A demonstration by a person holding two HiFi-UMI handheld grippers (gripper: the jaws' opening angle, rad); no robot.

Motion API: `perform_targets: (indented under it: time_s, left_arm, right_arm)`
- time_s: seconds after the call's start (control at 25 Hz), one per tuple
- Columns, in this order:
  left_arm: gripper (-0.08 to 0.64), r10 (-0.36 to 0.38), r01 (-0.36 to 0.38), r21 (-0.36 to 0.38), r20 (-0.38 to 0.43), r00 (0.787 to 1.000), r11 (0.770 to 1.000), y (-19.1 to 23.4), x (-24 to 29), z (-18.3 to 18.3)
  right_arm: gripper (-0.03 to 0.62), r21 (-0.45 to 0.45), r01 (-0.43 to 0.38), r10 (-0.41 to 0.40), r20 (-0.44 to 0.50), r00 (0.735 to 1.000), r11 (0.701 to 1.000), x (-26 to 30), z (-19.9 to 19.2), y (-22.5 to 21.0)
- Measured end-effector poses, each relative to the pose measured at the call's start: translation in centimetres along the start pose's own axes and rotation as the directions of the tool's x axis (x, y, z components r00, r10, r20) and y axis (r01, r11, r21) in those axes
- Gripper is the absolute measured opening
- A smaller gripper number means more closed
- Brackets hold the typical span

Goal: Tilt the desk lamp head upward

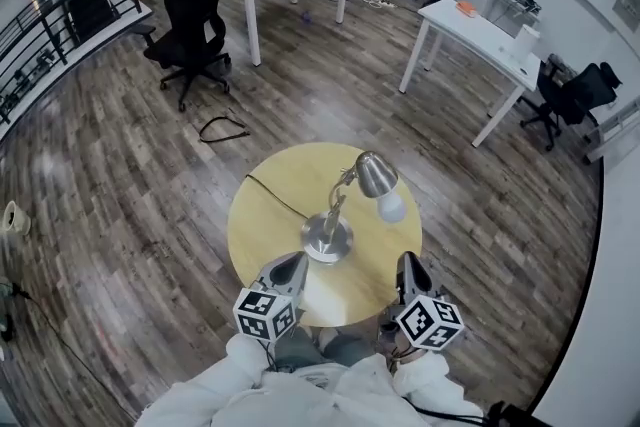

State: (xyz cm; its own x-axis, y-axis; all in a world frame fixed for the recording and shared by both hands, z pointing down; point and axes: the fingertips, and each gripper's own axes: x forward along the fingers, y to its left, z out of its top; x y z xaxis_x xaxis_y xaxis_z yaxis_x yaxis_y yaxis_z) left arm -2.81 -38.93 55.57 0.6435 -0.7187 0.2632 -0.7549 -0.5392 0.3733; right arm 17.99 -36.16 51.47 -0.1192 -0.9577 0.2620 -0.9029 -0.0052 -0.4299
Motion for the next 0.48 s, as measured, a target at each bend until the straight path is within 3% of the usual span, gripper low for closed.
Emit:
perform_targets:
  time_s: [0.2, 0.48]
  left_arm:
    - [0.000, -0.009, 0.011, 0.012, -0.089, 0.996, 1.000, -3.1, -0.3, -3.5]
    - [0.000, -0.001, 0.005, 0.030, -0.117, 0.993, 1.000, -4.4, -1.9, -5.7]
  right_arm:
    - [0.012, -0.072, -0.034, 0.018, -0.205, 0.979, 0.997, 2.9, -8.2, 2.3]
    - [0.012, -0.080, -0.092, 0.069, -0.251, 0.965, 0.993, 1.5, -9.9, 5.2]
